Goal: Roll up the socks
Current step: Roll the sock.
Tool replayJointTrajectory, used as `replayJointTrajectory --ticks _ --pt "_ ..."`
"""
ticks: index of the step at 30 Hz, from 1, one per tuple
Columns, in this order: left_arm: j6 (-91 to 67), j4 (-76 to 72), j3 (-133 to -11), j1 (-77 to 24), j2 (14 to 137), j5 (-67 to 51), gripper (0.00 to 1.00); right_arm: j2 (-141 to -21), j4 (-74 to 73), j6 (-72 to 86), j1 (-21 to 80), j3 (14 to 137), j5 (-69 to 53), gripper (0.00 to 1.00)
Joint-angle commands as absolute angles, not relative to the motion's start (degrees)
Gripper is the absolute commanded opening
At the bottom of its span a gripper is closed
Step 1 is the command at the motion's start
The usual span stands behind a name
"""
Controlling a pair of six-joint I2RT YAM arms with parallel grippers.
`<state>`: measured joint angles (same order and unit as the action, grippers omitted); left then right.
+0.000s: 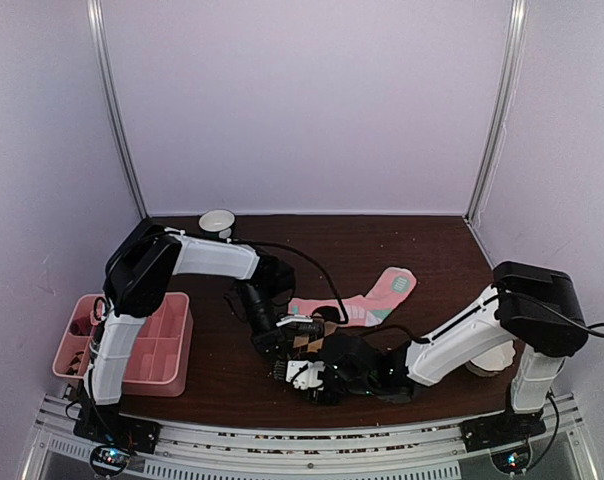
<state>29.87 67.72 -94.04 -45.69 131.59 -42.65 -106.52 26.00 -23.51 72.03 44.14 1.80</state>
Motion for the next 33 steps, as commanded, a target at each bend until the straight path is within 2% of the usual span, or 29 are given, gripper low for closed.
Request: replayJointTrajectory --ticks 1,4,7,13,23,27,33 --pt "30.56 64.31 -93.16 -45.62 135.29 -33.90 0.00 -108.46 22.32 -24.85 71.05 45.40 0.78 0.43" --pt "30.84 64.34 -93.29 -45.62 135.16 -33.80 0.06 -109.22 20.07 -24.51 70.62 45.54 -0.48 0.32" --pt "31.14 62.79 -92.08 -45.50 133.27 -33.81 0.25 -109.97 17.88 -22.13 69.40 45.59 -2.35 0.22" --pt "34.27 59.19 -86.22 -44.31 125.04 -37.03 0.44 -111.79 14.40 -15.77 65.52 45.87 -8.85 0.15" --pt "34.70 36.72 -67.09 -42.72 104.55 -33.56 0.46 -110.61 20.04 -4.79 61.44 40.52 -22.78 0.07" --pt "36.32 34.38 -65.10 -43.03 102.13 -36.74 0.46 -111.87 24.23 1.00 59.89 38.82 -26.54 0.06" --pt "40.20 30.68 -63.04 -46.65 101.56 -33.27 0.44 -114.35 28.00 7.49 57.16 38.09 -31.44 0.06"
